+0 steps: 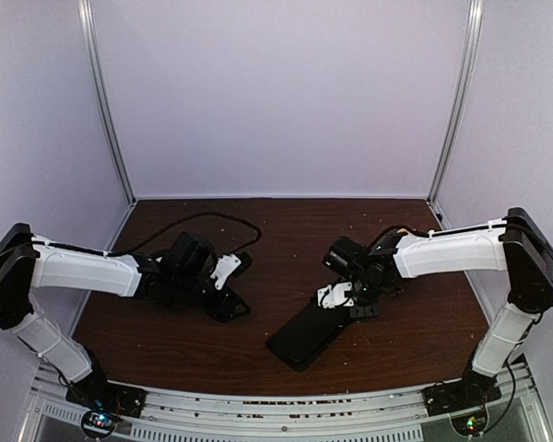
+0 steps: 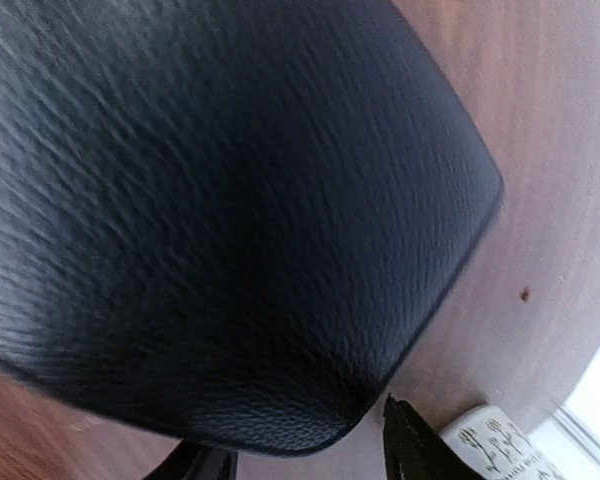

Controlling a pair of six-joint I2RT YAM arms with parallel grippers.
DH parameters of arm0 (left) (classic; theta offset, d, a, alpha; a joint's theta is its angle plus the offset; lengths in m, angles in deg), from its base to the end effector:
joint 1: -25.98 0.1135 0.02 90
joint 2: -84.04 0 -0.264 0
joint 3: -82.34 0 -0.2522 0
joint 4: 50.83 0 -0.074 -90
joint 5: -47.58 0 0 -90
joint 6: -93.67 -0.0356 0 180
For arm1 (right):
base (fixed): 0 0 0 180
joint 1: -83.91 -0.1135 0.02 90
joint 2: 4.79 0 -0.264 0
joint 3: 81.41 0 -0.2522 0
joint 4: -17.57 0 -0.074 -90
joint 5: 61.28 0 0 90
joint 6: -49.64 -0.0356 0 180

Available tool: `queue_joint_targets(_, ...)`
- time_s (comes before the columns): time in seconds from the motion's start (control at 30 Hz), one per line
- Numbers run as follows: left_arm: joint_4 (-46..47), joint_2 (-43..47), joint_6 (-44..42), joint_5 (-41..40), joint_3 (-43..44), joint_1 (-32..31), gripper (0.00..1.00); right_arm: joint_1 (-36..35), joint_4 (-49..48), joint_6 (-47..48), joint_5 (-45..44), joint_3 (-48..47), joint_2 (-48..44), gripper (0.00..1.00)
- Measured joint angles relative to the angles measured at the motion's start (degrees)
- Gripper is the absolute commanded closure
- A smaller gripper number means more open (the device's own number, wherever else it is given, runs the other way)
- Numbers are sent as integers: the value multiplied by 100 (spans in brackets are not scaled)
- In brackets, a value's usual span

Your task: Sort the hair-cutting tools

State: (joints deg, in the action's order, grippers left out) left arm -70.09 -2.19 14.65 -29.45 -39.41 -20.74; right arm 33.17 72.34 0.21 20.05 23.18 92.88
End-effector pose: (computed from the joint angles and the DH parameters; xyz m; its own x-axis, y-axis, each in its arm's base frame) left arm 0.1993 -0.2233 0.1788 -0.6492 0.4186 -0.6351 0.7031 0.6487 -0.2911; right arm 0.2023 0.2391 0.1732 0.0154 -0.9971 -0.0749 -0.9663 0.0044 -0.2576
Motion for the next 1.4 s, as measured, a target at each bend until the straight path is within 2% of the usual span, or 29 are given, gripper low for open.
queue_joint_targets(0.13, 186, -249, -264, 269, 0, -11, 43, 140, 63, 170, -83, 4, -195, 39)
queue_joint_targets(0.27, 251, -317, -343, 424, -35, -96, 43, -59, 190, 417, 256, 92, -796, 38)
queue_joint_targets(0.43, 365, -149, -267, 328, -258, -605, 43, -275, 201, 745, 498, 275, -1292, 38)
queue_joint_targets(0.6, 420, 20, -24, 219, -479, -1064, 49, -391, 68, 1014, 634, 339, -1316, 38)
queue_joint_targets(0.8, 479, -24, 240, 216, -719, -1088, 57, -750, -483, 1198, 634, 415, -1244, 39)
queue_joint_targets(1.13, 656, -789, 240, 457, -345, -1115, 58, -1034, -964, 1204, 634, 424, -870, 39)
queue_joint_targets(1.4, 640, -1292, 136, 616, 72, -1115, 77, -1091, -1095, 1172, 651, 590, -846, 40)
